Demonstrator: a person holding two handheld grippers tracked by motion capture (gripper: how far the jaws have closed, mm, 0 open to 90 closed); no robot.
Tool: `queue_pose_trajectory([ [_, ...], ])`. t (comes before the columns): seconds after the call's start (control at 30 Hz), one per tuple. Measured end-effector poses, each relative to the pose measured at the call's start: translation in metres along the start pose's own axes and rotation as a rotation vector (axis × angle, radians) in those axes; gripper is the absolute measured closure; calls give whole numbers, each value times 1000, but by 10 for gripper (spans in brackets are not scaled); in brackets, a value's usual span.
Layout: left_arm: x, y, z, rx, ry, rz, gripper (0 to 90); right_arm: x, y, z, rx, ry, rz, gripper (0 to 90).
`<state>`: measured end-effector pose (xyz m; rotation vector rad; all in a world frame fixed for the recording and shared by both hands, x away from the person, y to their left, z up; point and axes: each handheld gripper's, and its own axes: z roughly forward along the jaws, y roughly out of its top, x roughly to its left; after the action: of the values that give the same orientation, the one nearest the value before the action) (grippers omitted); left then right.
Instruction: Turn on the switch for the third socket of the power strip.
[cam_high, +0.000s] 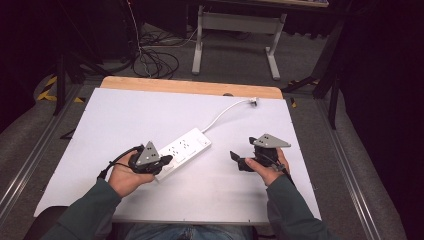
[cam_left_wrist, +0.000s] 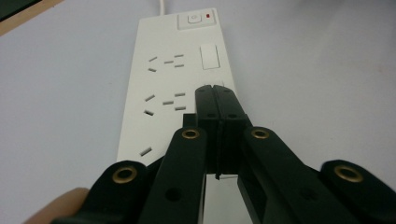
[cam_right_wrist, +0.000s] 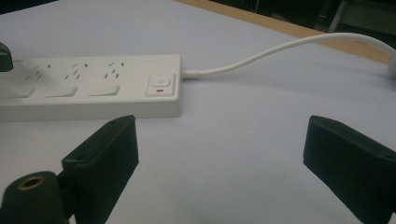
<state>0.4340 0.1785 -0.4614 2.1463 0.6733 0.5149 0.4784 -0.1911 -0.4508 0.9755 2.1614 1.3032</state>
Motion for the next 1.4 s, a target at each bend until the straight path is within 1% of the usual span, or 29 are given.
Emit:
queue_pose_trajectory([
  [0.13,-2,0,4,14,-8,9,900,0,0,0,-1,1,0,108],
  [0.2,-3,0,6,19,-12,5,900,0,0,0,-1,1,0,108],
  [0.27,-4,0,8,27,-16,9,900,0,0,0,1,1,1,108],
  [0.4,-4,-2,11,51,-18,9,900,0,0,0,0,1,0,108],
  [0.43,-4,-2,12,55,-15,19,900,0,0,0,0,1,-1,108],
  [0.5,-6,-2,13,57,-26,14,900,1,0,0,-1,2,1,108],
  [0.6,-5,-2,14,68,-14,26,900,1,0,0,1,2,0,108],
  [0.77,-5,-2,15,71,-22,19,900,1,0,-1,0,2,0,108],
  [1.17,-5,-3,15,68,-18,18,900,1,0,-1,-3,0,-4,108],
  [1.3,-6,-4,16,78,-5,20,900,1,0,-1,-3,-1,-2,108],
  [1.33,-6,-4,16,78,-2,13,900,1,0,-1,-2,-1,-2,108],
  [1.37,-5,-4,16,78,-7,-1,900,1,0,-1,-2,-1,0,108],
  [1.4,-5,-4,16,78,-7,-1,900,1,0,-1,-2,-1,-1,108],
])
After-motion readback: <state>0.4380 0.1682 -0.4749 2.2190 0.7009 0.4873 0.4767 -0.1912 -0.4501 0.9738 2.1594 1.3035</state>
